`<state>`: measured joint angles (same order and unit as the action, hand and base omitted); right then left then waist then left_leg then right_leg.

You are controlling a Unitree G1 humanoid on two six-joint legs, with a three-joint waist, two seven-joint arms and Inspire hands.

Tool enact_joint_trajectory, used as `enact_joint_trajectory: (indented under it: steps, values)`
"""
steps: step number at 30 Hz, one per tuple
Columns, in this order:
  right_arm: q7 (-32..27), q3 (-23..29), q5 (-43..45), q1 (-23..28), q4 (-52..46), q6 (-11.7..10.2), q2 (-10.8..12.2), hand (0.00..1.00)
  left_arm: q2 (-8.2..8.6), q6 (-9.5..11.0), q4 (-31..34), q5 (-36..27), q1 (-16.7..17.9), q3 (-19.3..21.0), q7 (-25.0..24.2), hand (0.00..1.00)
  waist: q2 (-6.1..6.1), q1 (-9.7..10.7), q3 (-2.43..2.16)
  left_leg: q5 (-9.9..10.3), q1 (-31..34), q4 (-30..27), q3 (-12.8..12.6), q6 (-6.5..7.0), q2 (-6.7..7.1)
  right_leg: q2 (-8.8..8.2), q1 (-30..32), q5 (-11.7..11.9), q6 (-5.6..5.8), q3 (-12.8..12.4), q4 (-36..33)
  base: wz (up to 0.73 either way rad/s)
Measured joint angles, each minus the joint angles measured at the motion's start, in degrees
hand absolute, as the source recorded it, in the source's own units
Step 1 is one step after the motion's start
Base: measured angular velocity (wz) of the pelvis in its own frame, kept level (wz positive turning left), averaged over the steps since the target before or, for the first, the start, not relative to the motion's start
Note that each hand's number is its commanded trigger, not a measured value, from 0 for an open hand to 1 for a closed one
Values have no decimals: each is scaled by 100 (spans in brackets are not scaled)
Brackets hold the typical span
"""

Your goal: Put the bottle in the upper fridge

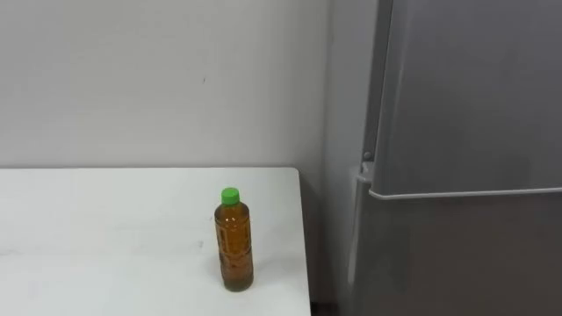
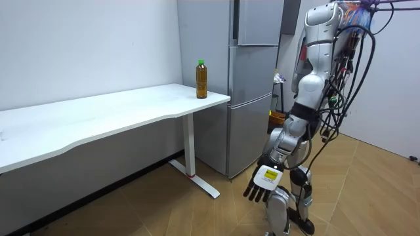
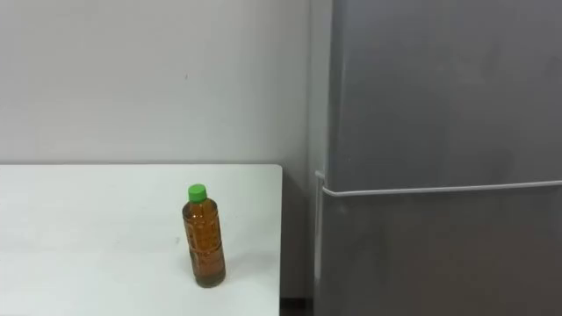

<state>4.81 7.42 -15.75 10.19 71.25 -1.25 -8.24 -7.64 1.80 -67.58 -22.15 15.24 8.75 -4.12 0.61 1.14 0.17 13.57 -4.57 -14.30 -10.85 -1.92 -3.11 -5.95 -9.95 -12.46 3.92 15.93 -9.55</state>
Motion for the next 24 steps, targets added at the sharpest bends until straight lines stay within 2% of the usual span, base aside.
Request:
enact_joint_trajectory:
  steps: [11,24]
  values:
    - [5,-120,-80,-9,5,-1,-20,0,-22,3,21,386,-92,-58,166,0,-3,4,-1,0,6,1,2,0,3,0,7,-1,1,5,5,0]
    - [7,-166,-208,5,4,-1,-25,0,-23,7,20,408,-99,-101,297,0,-4,0,-3,0,10,9,1,0,5,1,4,0,1,11,32,0]
